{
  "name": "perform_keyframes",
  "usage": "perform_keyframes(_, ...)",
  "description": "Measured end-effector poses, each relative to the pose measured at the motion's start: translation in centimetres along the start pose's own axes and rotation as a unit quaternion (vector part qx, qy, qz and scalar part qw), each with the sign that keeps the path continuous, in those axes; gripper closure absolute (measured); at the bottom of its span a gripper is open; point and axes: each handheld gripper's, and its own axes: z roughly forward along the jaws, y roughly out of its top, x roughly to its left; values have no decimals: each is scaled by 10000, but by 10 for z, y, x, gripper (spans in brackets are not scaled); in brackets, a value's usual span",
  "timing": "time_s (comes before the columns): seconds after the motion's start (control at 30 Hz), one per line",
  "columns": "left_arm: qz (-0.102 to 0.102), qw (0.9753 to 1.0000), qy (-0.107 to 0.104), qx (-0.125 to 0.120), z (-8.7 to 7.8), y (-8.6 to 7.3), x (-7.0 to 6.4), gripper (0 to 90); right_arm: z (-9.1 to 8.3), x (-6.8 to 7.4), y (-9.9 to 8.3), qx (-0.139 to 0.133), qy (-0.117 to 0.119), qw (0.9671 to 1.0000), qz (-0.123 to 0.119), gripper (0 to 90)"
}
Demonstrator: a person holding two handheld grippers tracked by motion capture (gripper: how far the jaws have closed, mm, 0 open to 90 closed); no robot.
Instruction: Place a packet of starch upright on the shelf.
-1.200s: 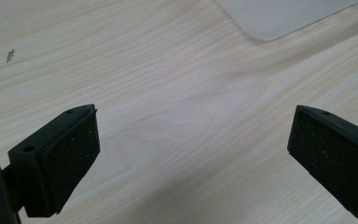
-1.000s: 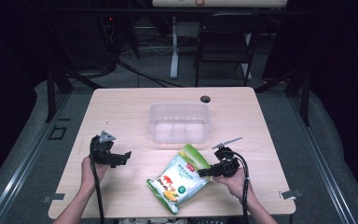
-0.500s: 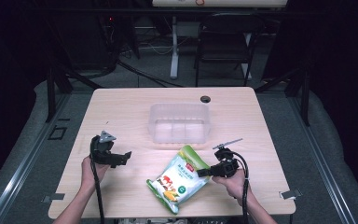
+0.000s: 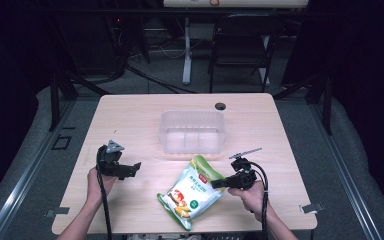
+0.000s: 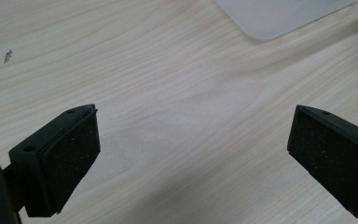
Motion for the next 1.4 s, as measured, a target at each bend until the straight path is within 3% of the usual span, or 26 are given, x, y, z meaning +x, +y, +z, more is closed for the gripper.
perform_keyframes(0.17,8,10000,2,1,0,0,0,22,-4,2,1,-101,103,9999,-72,887)
perform_keyframes(0.7,1,10000,6,-1,0,0,0,22,-19,13,5,-312,96,9993,-177,896)
perform_keyframes(1.4,28,10000,-19,31,1,0,-1,23,-38,30,11,-563,40,9970,-522,900)
